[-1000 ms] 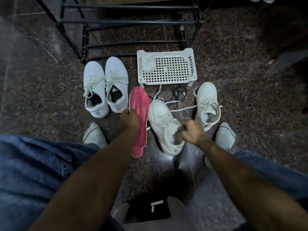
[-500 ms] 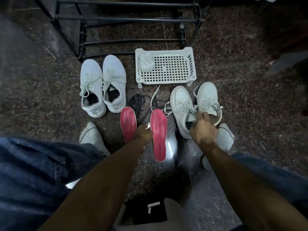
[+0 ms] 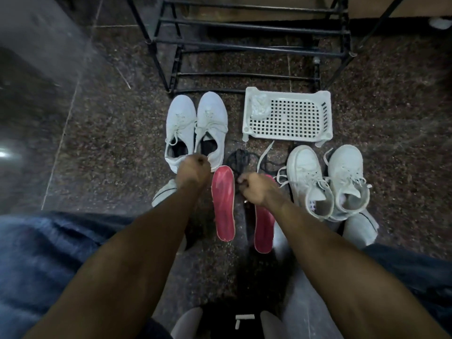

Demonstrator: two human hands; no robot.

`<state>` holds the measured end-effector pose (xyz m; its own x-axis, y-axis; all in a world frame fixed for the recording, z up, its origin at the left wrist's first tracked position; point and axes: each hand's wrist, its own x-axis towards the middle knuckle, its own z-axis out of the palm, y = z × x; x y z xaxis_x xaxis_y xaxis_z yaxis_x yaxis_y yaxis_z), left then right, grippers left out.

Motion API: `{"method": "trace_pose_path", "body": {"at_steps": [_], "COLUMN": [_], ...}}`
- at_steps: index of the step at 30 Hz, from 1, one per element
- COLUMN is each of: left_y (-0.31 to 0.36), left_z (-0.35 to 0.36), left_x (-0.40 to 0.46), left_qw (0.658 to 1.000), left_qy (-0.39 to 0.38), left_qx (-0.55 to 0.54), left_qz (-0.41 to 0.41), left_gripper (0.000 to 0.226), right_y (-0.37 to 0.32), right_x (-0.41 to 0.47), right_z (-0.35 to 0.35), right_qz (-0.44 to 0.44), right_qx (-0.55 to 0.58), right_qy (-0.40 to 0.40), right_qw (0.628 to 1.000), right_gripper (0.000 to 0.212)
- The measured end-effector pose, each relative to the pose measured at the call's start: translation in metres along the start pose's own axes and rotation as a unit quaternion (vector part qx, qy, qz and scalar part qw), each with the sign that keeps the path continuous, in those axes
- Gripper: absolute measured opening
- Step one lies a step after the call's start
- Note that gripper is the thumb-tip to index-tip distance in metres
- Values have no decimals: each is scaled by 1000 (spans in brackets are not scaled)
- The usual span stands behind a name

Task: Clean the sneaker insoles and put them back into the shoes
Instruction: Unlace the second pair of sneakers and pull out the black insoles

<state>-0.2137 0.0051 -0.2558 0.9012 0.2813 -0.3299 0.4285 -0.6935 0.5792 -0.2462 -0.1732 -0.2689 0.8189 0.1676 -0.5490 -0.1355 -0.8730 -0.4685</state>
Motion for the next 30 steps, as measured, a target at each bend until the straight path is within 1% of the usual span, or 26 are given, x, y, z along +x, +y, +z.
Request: {"method": "trace_pose_path", "body": {"at_steps": [2,4,6,8,10,12,14,15,18,21,23,25,26,28,29,30], "left_y": [-13,-24,-36,-44,-48,-49,-47,-47,-39,-33,-30,-27,-24,-20,-19,-19], "left_z": [-9,-17,-22,-24,-27,-28,-31,-32,-37,-50,-64,-79,-85,-92,-92,-89], "left_x": [12,24,38,51,62,69,76,80,89,104,117,132,139,158,167,173], "left_qw": [999,999,999,995,986,978,974,970,953,917,909,922,933,949,948,943], "left_qy": [20,27,0,-54,-107,-136,-158,-170,-238,-340,-375,-355,-325,-236,-192,-173], "left_qx": [-4,-3,23,77,125,153,163,170,186,207,183,149,153,210,253,285], "left_qz": [-26,-37,-29,-36,-41,-29,-24,-17,-10,-18,-20,-24,-20,7,19,23], "left_gripper": [25,33,47,50,46,41,40,38,31,23,15,20,21,26,34,43], "right_y": [-21,-39,-55,-67,-75,-77,-78,-77,-74,-66,-65,-73,-79,-96,-106,-114], "right_x": [19,39,57,74,90,100,106,108,111,110,108,110,111,115,117,119], "right_z": [-6,-10,-12,-11,-5,3,11,15,18,17,13,11,10,11,13,15], "right_qz": [-38,-77,-100,-104,-90,-77,-79,-79,-67,-67,-78,-97,-110,-131,-133,-127], "right_qx": [-4,-30,-46,-65,-86,-106,-110,-103,-93,-82,-66,-44,-35,-33,-43,-59], "right_qy": [13,29,27,3,-30,-52,-45,-34,-32,-58,-18,64,95,106,98,86], "right_qw": [999,996,994,992,992,990,990,991,993,993,995,992,989,985,985,986], "right_gripper": [27,33,42,50,52,45,33,32,41,47,45,40,37,28,25,28]}}
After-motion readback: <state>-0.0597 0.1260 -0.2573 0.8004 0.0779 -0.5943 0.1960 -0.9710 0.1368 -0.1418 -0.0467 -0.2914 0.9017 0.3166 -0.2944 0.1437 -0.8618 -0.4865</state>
